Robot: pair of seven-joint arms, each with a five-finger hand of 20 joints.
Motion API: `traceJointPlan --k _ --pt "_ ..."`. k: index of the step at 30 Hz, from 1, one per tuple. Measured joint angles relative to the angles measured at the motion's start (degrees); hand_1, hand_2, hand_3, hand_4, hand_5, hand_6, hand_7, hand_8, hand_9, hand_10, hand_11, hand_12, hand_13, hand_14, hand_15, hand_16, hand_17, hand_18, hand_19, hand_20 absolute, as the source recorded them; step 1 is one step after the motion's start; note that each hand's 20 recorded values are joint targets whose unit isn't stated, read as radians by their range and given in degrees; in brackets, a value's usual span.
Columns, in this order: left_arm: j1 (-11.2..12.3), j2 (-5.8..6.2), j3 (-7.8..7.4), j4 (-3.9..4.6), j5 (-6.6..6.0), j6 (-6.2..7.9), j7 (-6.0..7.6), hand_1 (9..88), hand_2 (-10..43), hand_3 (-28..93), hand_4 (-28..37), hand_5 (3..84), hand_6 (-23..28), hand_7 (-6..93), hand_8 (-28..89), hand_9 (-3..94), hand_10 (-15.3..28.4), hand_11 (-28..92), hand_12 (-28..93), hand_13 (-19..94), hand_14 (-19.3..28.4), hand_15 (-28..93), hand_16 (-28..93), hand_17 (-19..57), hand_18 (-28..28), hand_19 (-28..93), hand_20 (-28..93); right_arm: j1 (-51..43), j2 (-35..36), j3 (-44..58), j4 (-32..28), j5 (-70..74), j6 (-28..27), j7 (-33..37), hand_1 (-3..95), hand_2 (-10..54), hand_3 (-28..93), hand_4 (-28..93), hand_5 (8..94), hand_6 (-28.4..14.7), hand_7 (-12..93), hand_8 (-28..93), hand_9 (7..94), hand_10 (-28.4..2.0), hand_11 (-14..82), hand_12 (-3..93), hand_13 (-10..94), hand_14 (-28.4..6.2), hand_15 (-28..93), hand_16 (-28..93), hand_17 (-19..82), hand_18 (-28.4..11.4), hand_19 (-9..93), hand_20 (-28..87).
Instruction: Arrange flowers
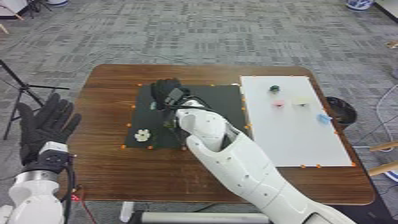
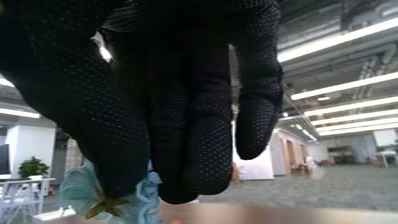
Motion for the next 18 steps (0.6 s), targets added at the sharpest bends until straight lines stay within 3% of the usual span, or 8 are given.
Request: traceJointPlan --k 8,14,18 --pt "-2.32 0.82 1.18 0.78 -0.46 -0.01 0.45 43.3 26.6 10 -22.0 43.0 9.0 6.2 -8 33.3 14.7 16 7 24 12.7 15 -5 -7.4 14.5 35 8 0.87 0.55 -3.85 -2.99 1.13 0.08 1.82 57.9 -9.5 67 -28 71.7 0.1 41 -1 80.0 -7.9 7.4 37.5 65 -5.1 45 44 31 -19.4 73 39" --pt "-6.33 1.63 3.42 2.38 -0.42 -0.24 -0.70 42.8 25.7 12 -23.2 43.1 8.8 6.9 -8 33.3 14.9 18 6 24 12.7 17 -6 -7.8 14.4 36 8 0.34 0.93 -4.26 -3.32 1.19 0.02 3.13 57.8 -9.5 67 -28 72.5 0.2 40 0 80.4 -7.8 7.1 37.7 65 -5.2 45 44 31 -19.5 73 39" --pt "-8.05 1.92 3.99 2.55 -0.39 -0.37 -1.36 42.9 25.5 12 -23.5 43.1 8.8 6.9 -8 33.4 14.8 18 5 24 12.7 18 -6 -7.8 14.5 37 7 -0.53 0.91 -3.92 -2.86 0.20 0.01 3.24 57.8 -9.5 68 -28 72.7 0.5 40 -1 80.5 -7.7 6.9 37.5 65 -5.2 45 44 31 -19.5 73 39"
